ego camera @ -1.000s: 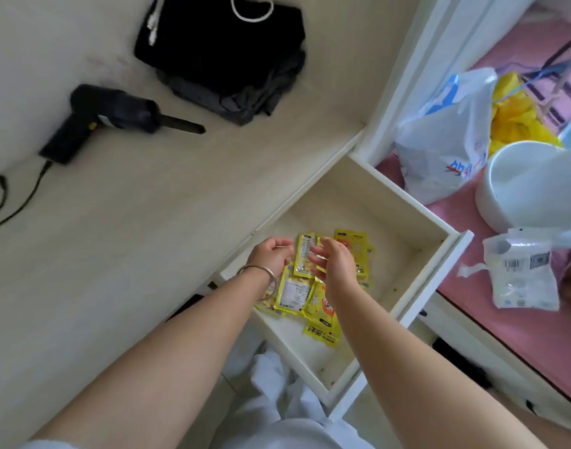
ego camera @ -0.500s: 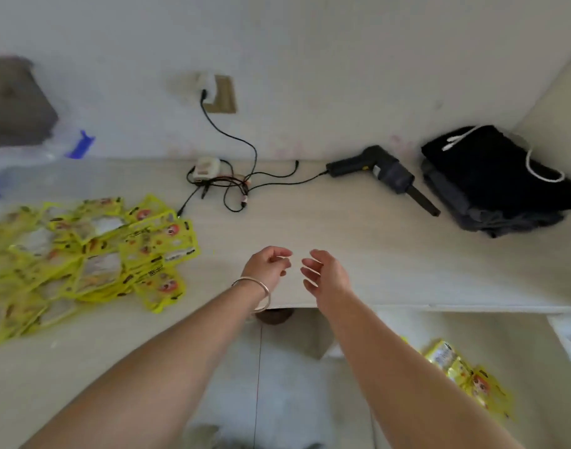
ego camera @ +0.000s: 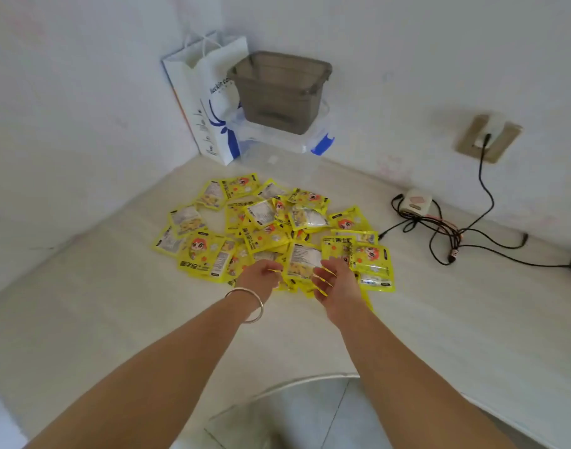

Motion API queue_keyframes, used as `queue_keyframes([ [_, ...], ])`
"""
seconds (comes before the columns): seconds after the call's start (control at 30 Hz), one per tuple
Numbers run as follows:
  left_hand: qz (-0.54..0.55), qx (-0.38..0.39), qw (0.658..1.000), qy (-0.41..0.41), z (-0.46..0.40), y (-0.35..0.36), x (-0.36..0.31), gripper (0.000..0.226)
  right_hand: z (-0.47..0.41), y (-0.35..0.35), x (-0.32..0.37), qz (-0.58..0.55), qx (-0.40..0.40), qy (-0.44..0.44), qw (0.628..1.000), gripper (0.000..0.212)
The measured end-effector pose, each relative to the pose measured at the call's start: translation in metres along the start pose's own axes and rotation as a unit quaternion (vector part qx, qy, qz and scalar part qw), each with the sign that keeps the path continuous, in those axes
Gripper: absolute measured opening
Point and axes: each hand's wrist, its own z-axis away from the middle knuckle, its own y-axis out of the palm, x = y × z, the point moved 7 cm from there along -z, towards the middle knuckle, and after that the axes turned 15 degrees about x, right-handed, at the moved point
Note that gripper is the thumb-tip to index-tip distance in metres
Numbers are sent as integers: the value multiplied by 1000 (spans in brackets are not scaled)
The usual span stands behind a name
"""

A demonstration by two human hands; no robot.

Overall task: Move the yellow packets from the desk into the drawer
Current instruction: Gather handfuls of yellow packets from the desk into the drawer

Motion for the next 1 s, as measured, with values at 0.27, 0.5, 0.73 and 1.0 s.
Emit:
queue_keyframes([
  [0.27,61,-103,991,-62,-17,-109,30,24,-72,88,-6,260,60,32,963,15],
  [0.5,-16,-208,967,-144,-43,-178,39,18,-132,159,10,458,138,5,878,6],
  [0.73,94,-313,894,-306,-49,-225,73,56,-176,213,-16,608,194,19,770,21],
  [1.0,127,-333,887,-293,-84,-260,68,70,-205,250,-59,855,150,10,497,79],
])
